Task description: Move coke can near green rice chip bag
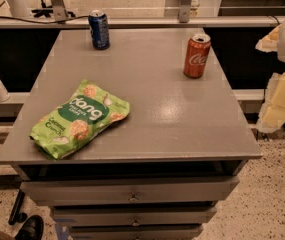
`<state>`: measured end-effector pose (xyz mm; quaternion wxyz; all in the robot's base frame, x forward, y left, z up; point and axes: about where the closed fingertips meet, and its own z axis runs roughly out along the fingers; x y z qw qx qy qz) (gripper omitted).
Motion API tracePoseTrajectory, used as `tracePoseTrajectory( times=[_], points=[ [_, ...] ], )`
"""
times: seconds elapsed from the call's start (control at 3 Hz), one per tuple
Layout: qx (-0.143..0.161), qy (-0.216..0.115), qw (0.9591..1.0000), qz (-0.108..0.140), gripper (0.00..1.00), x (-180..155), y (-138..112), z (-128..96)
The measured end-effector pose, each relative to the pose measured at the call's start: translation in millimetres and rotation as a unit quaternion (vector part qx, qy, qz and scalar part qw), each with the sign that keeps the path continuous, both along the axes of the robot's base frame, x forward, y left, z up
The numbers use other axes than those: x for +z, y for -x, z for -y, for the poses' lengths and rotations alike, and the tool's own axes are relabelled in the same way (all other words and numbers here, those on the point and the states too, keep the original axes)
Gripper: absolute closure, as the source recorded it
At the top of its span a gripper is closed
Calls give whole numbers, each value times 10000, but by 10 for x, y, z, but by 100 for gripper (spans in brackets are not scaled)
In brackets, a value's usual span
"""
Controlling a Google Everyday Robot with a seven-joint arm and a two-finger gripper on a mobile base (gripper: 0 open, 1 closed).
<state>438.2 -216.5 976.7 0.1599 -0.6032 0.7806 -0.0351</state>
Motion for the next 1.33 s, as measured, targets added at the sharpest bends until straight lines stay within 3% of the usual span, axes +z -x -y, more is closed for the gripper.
tracePoseTrajectory(
  times=[0.33, 0.67, 1.0, 1.33],
  points=[
    [0, 0, 10000, 1, 0, 0, 0, 0],
    [70, -248, 9997, 10, 0, -54, -57, 20],
    [110, -744, 9971, 137, 0, -254, -305, 62],
    [-3, -1111, 9926, 486, 0, -458, -721, 124]
  ],
)
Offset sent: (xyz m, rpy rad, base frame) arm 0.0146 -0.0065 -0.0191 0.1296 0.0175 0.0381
